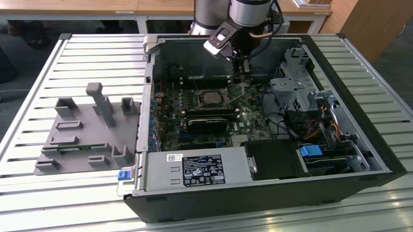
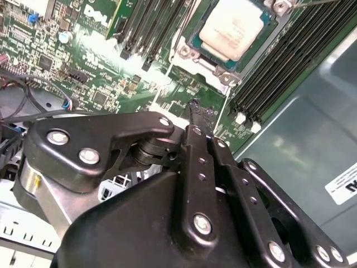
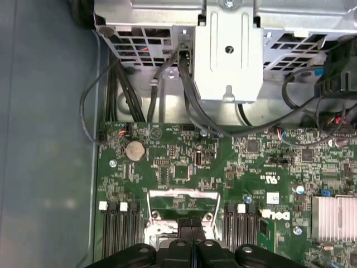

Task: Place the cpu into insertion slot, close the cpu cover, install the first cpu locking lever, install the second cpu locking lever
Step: 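Close the cpu cover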

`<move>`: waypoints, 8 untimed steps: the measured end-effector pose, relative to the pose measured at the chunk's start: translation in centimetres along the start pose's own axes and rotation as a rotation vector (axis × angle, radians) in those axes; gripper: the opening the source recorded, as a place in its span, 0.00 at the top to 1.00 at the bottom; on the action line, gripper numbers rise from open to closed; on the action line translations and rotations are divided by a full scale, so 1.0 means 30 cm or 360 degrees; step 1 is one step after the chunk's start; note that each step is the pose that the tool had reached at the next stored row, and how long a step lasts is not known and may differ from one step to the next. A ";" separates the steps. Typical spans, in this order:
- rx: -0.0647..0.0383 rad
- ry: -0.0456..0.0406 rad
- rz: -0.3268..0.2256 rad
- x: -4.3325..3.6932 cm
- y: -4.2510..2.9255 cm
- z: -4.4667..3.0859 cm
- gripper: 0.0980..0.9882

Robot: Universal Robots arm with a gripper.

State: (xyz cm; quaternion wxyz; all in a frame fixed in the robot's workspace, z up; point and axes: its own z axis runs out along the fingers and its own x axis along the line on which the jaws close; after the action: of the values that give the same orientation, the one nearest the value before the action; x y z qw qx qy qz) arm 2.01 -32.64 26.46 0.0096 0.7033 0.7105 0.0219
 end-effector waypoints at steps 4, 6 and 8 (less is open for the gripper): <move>0.0000 0.0000 0.0001 0.004 0.014 0.005 0.99; 0.0000 0.0000 0.0002 0.006 0.021 0.008 0.99; 0.0000 0.0000 0.0004 0.009 0.029 0.012 0.99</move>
State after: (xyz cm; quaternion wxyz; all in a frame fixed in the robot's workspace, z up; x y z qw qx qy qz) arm 2.91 -32.35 26.15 0.0096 0.7041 0.7097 0.0219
